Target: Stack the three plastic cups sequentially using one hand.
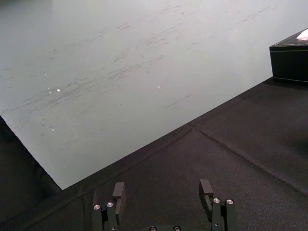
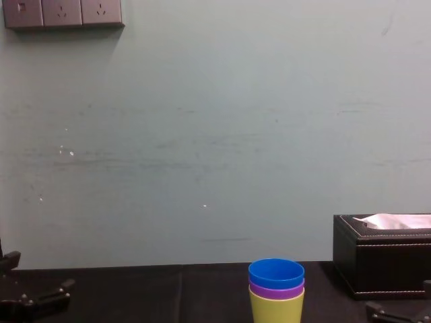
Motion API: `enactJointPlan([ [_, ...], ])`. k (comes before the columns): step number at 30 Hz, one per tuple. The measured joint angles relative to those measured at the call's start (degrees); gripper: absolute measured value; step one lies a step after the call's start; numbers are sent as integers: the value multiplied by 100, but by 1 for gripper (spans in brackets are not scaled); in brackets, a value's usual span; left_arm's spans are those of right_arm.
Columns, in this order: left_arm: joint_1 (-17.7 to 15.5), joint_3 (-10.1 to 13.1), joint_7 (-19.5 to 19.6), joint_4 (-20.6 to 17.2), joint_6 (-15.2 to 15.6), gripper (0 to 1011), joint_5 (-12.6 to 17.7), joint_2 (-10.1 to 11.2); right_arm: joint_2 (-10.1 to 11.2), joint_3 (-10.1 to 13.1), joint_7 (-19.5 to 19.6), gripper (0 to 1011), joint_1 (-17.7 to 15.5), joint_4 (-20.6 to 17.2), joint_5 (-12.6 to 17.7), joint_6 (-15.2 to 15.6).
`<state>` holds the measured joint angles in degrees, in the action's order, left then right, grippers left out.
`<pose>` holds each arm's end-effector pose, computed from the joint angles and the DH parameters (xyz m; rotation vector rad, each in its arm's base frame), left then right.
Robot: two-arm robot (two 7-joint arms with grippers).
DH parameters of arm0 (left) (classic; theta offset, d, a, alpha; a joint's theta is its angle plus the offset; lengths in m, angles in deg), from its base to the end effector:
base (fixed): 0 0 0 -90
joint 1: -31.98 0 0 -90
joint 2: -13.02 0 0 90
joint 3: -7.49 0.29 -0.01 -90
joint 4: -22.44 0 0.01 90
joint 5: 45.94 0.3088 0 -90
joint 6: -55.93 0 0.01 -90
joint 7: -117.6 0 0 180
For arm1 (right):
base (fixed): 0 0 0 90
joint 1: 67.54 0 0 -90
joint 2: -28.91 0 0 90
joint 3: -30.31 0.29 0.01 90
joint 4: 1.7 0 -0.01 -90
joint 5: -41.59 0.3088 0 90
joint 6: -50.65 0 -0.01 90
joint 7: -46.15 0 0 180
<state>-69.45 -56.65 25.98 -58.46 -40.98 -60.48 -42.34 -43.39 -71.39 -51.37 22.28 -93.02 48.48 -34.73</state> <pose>0.3581 0.0827 -0.3023 0.3044 -0.2851 1.2479 0.3211 -0.0256 -0.3009 -0.2283 -0.0523 -1.2361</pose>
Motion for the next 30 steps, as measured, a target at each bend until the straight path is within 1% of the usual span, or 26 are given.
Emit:
enactJointPlan([
  [30,0,0,0,0,0,1000,0,0,-1,0,0,1000,0,0,0,0],
])
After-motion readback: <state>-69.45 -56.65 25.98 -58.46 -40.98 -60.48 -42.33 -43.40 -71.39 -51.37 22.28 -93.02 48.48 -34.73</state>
